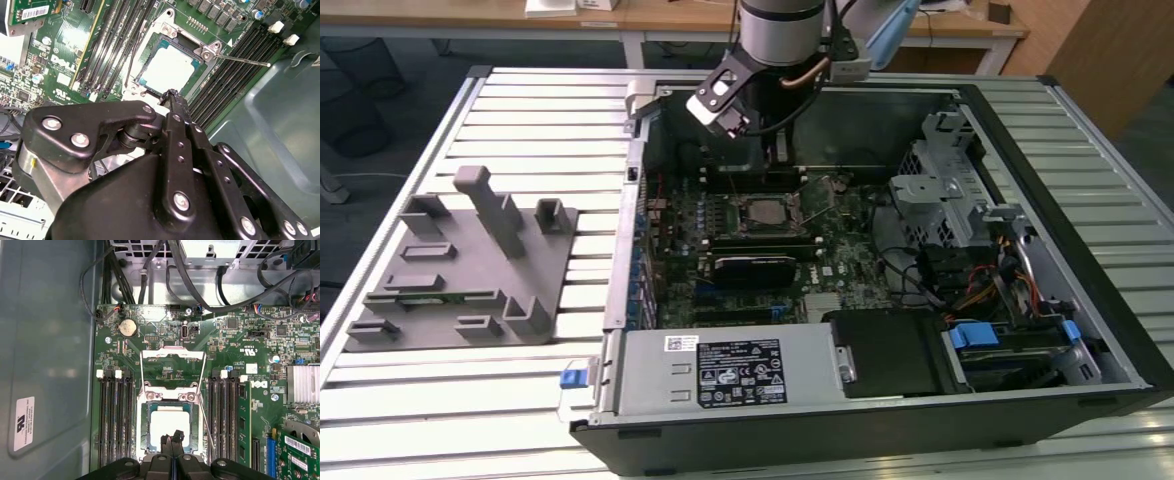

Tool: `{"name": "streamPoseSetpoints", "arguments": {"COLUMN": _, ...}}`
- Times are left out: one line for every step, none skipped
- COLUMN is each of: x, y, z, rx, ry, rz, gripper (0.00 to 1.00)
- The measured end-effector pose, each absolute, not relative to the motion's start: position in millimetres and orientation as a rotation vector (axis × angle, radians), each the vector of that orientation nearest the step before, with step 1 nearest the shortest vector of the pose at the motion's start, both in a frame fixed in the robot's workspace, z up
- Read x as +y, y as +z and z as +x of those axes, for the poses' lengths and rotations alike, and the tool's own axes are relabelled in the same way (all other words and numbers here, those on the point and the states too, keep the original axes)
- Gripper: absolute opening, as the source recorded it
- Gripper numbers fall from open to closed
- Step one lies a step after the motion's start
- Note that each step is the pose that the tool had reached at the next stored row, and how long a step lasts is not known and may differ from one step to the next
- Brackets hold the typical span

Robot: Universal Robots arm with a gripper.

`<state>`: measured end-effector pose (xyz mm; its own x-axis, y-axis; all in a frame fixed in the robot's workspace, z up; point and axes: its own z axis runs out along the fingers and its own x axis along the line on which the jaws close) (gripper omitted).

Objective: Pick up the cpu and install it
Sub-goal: 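Close the cpu cover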

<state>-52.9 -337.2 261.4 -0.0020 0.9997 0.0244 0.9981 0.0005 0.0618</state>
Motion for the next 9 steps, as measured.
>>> {"name": "streamPoseSetpoints", "arguments": {"x": -337.2, "y": 262.0, "z": -52.9, "rx": 2.203, "ry": 0.095, "rz": 2.2, "gripper": 0.11}}
{"name": "streamPoseSetpoints", "arguments": {"x": -337.2, "y": 262.8, "z": -52.9, "rx": 2.203, "ry": 0.095, "rz": 2.2, "gripper": 0.11}}
{"name": "streamPoseSetpoints", "arguments": {"x": -337.2, "y": 263.8, "z": -52.9, "rx": 2.203, "ry": 0.095, "rz": 2.2, "gripper": 0.11}}
{"name": "streamPoseSetpoints", "arguments": {"x": -337.2, "y": 264.8, "z": -52.9, "rx": 2.203, "ry": 0.096, "rz": 2.2, "gripper": 0.11}}
{"name": "streamPoseSetpoints", "arguments": {"x": -337.2, "y": 265.8, "z": -52.9, "rx": 2.203, "ry": 0.095, "rz": 2.2, "gripper": 0.11}}
{"name": "streamPoseSetpoints", "arguments": {"x": -337.2, "y": 266.9, "z": -52.9, "rx": 2.203, "ry": 0.096, "rz": 2.2, "gripper": 0.11}}
{"name": "streamPoseSetpoints", "arguments": {"x": -337.2, "y": 267.9, "z": -52.9, "rx": 2.203, "ry": 0.095, "rz": 2.2, "gripper": 0.11}}
{"name": "streamPoseSetpoints", "arguments": {"x": -337.2, "y": 269.0, "z": -52.9, "rx": 2.203, "ry": 0.095, "rz": 2.2, "gripper": 0.11}}
{"name": "streamPoseSetpoints", "arguments": {"x": -337.2, "y": 270.1, "z": -52.9, "rx": 2.203, "ry": 0.095, "rz": 2.2, "gripper": 0.11}}
